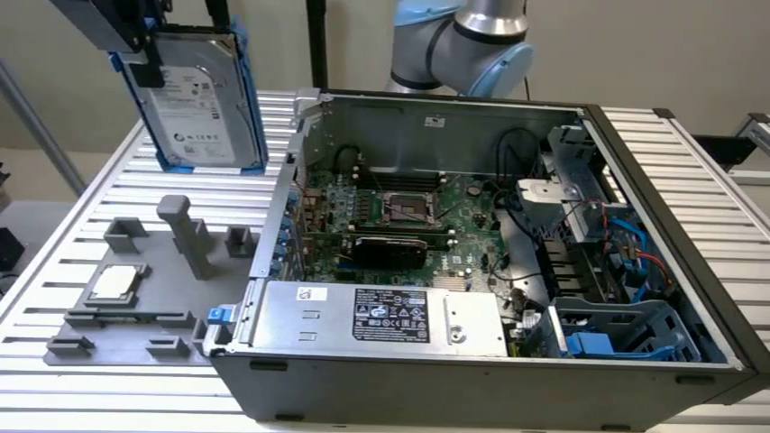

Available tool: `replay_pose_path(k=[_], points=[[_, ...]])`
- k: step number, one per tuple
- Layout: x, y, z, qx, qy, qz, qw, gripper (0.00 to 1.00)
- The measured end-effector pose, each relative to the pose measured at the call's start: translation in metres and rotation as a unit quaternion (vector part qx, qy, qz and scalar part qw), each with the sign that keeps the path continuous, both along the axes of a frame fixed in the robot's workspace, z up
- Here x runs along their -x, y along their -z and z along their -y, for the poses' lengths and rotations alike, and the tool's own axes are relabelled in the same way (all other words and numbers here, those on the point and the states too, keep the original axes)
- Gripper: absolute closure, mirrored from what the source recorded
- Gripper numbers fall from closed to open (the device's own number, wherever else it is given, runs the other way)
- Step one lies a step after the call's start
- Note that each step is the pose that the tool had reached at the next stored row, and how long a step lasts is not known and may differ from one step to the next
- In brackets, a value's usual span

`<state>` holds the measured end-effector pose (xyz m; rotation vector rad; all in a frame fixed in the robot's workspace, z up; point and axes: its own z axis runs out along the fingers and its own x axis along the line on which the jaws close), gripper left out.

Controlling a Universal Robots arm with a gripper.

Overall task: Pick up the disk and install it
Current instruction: 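Pick up the disk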

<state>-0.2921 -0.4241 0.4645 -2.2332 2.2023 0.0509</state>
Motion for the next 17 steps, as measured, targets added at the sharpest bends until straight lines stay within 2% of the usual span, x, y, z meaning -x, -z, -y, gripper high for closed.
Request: replay_pose_path(k=[9,17], points=[[-0.037,-0.0052,0.0187,-0.0017,0.000,0.0000,1.0000,1.00],[-0.073,-0.0072,0.0331,-0.0040,0.000,0.0000,1.0000,1.00]])
